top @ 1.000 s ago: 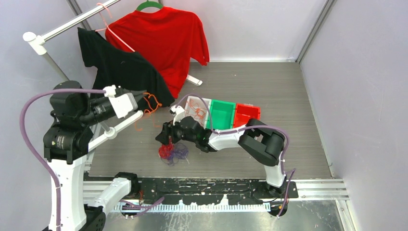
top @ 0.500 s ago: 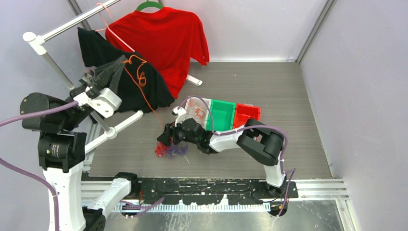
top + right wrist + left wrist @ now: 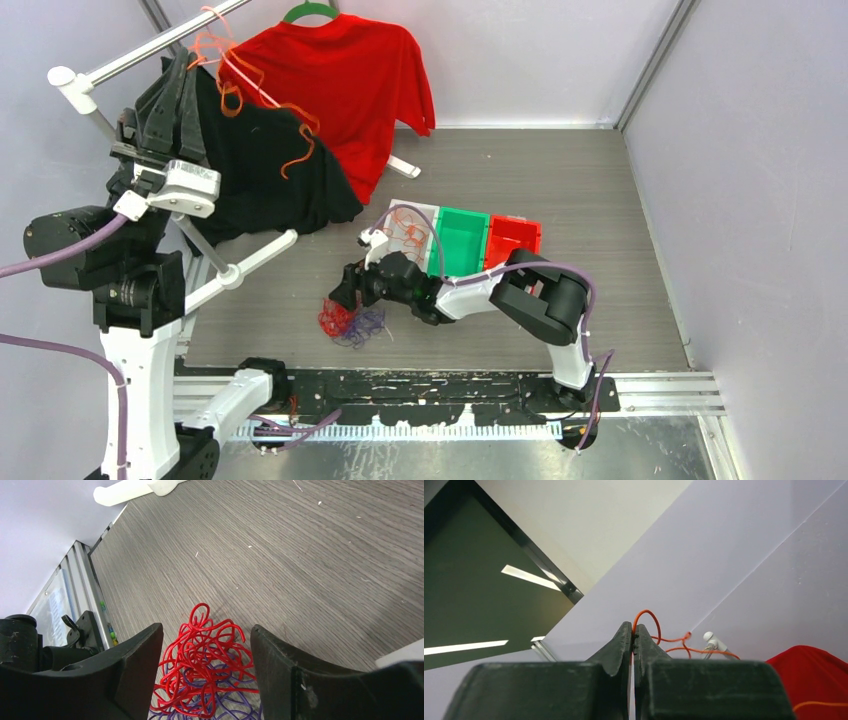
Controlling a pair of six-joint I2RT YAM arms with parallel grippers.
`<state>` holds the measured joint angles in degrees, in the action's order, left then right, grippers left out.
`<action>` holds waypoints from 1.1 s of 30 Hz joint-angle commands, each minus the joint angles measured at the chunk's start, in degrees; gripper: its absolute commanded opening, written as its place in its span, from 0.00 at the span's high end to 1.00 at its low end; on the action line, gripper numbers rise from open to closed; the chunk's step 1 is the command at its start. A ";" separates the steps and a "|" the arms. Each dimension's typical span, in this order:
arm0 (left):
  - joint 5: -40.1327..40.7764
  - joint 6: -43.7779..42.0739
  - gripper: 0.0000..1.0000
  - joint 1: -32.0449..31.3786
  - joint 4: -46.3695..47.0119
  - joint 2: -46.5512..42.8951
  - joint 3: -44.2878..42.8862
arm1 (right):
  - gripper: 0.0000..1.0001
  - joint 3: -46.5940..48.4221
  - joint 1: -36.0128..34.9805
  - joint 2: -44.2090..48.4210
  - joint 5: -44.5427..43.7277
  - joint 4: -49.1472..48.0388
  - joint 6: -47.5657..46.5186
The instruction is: Untangle the cables
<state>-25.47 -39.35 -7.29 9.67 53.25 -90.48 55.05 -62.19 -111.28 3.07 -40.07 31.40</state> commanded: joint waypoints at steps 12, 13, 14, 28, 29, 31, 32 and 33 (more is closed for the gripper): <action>-22.61 17.33 1.00 -0.18 -23.54 -7.80 10.90 | 0.21 4.14 0.58 15.75 0.34 6.48 -5.34; -23.48 18.37 1.00 -0.18 -23.87 -8.14 12.20 | 0.21 4.39 0.58 16.49 0.29 6.95 -5.72; -23.71 19.70 1.00 -0.18 -23.97 -8.43 13.38 | 0.21 4.52 0.58 17.18 0.21 7.27 -5.99; -20.52 27.58 1.00 -1.59 -24.24 -2.65 17.47 | 0.24 -1.46 6.11 24.49 -4.50 2.02 -2.25; -20.13 27.73 1.00 -2.10 -24.07 -2.03 16.96 | 0.24 -2.33 6.72 25.06 -4.74 2.06 -2.02; -18.96 27.48 1.00 -3.38 -23.51 -0.52 15.54 | 0.24 -4.13 7.81 26.29 -5.44 1.88 -1.61; -18.40 27.29 1.00 -4.29 -23.26 0.18 14.90 | 0.24 -4.90 8.32 26.90 -5.75 1.83 -1.53; -17.88 27.09 1.00 -4.99 -23.02 1.03 14.23 | 0.24 -5.67 8.78 27.36 -6.13 1.82 -1.47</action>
<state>-45.84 -13.45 -9.89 -16.40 52.07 -72.36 51.51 -54.85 -88.07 -0.43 -34.26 28.88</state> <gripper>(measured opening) 0.012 0.759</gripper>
